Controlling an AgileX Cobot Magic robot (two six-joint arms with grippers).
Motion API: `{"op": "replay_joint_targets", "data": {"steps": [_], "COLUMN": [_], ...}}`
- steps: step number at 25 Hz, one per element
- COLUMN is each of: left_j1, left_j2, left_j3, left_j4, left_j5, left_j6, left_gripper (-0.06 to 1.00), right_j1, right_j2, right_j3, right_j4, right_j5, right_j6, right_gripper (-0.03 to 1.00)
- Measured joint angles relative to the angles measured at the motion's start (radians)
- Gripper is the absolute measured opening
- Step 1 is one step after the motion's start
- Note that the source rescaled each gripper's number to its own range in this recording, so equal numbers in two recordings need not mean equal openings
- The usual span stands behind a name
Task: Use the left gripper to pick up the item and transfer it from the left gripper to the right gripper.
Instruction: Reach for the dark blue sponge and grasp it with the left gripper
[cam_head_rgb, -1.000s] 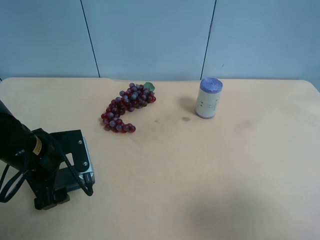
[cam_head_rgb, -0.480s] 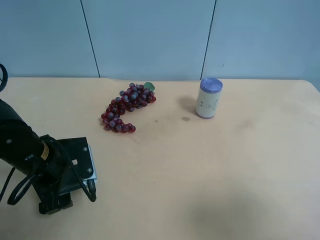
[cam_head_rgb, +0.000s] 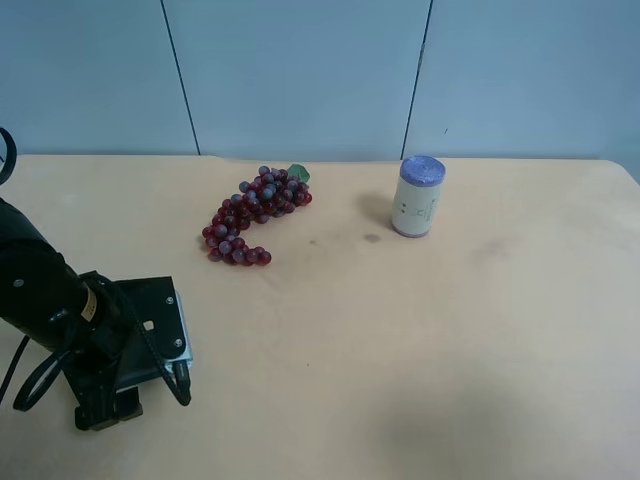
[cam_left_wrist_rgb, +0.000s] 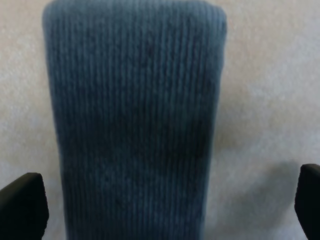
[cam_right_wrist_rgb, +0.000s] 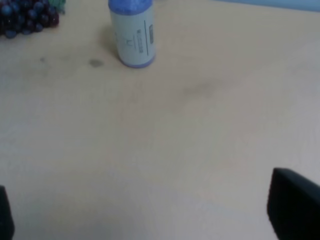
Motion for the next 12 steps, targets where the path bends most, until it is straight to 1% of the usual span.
{"op": "replay_joint_targets", "data": {"steps": [7, 8, 10, 12], "left_j1": [0.000, 0.000, 0.000, 0.000], "left_j2": [0.000, 0.000, 0.000, 0.000], "left_j3": [0.000, 0.000, 0.000, 0.000], "left_j4": [0.000, 0.000, 0.000, 0.000], "left_j5": [0.007, 0.007, 0.007, 0.007], "left_j6": [0.004, 0.004, 0.004, 0.004], "left_gripper": [1.00, 0.99, 0.90, 0.78], "right_j1": [0.000, 0.000, 0.000, 0.000], "right_j2": [0.000, 0.000, 0.000, 0.000], "right_j3": [0.000, 0.000, 0.000, 0.000], "right_j4": [0.000, 0.000, 0.000, 0.000], "right_j5": [0.000, 0.000, 0.000, 0.000], "right_j6": [0.000, 0.000, 0.000, 0.000], "right_gripper": [1.00, 1.00, 1.00, 1.00]}}
